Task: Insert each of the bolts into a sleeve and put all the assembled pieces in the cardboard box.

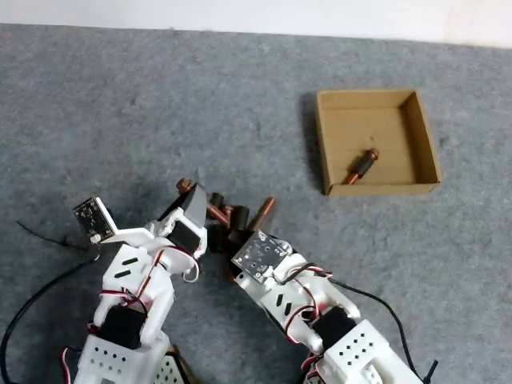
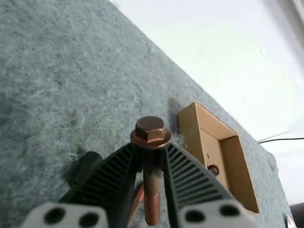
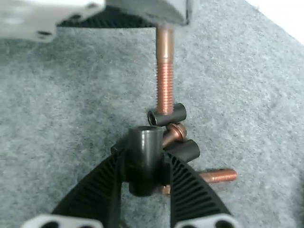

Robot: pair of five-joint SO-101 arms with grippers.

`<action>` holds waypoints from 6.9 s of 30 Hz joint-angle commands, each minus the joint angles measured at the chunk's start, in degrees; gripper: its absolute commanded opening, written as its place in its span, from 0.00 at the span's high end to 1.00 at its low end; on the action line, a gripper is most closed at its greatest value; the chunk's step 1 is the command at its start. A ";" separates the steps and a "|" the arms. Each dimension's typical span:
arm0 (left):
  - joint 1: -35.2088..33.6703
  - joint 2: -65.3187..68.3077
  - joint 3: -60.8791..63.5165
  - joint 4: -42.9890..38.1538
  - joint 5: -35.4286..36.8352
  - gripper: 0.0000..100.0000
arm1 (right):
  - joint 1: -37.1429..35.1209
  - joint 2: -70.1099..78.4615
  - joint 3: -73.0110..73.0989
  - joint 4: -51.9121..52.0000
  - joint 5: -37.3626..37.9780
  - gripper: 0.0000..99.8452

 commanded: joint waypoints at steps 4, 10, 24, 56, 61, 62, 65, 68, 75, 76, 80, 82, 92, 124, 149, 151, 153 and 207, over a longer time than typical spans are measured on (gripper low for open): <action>0.92 -1.10 0.84 1.23 0.62 0.99 | 0.04 -1.01 -0.57 -1.36 0.44 1.00; 1.01 -1.10 -2.68 6.95 0.79 0.99 | 0.04 -1.01 -0.57 -1.36 0.62 1.00; 1.10 -1.10 -5.58 9.05 1.05 0.99 | -0.04 -1.01 -0.57 -1.45 0.44 1.00; 7.08 -1.10 -5.05 12.66 0.70 0.99 | 0.04 -0.92 -0.66 -1.45 0.62 1.00; 7.08 -1.10 -4.79 12.92 0.70 0.99 | 0.13 -0.92 -0.66 -1.45 0.70 1.00; 7.08 -1.10 -4.62 13.45 0.70 0.99 | 0.13 -0.92 -0.66 -1.45 0.70 1.00; 9.01 -1.10 -4.18 14.33 0.70 0.99 | 0.13 -0.92 -0.66 -1.45 0.70 1.00; 10.95 -1.10 -4.18 15.03 0.70 0.99 | 0.31 -0.92 -0.66 -1.45 0.70 1.00; 11.03 -1.10 -4.09 15.03 0.70 0.99 | 2.95 -0.92 -0.66 -1.45 0.53 1.00; 11.03 -1.10 -4.00 15.03 0.70 0.99 | 2.77 -0.92 -0.66 -1.45 0.53 1.00; 11.03 -1.10 -2.95 14.68 0.62 0.99 | 2.77 -0.92 -0.66 -1.45 0.53 1.00; 10.95 -1.10 -2.95 14.68 0.62 0.99 | 2.77 -0.92 -0.66 -1.45 0.44 1.00; 10.77 -1.10 -3.03 14.68 0.62 0.99 | 1.54 -0.92 -0.66 -1.45 0.44 1.00; 5.23 -1.10 0.48 8.97 0.62 0.99 | -1.10 -1.01 -0.57 -1.27 0.70 1.00; 3.21 -1.10 -0.13 8.26 0.62 0.99 | -3.47 -1.01 -0.31 -1.19 0.70 1.00; 3.38 -1.10 -0.04 8.26 0.62 0.99 | -3.47 -1.01 -0.31 -1.19 0.79 1.00; 3.47 -1.10 0.31 8.26 0.62 0.99 | -3.38 -1.01 -0.40 -1.19 0.79 1.00; 12.97 -1.10 -5.05 19.60 -3.69 0.91 | 3.47 -1.01 -0.48 -1.36 0.44 1.00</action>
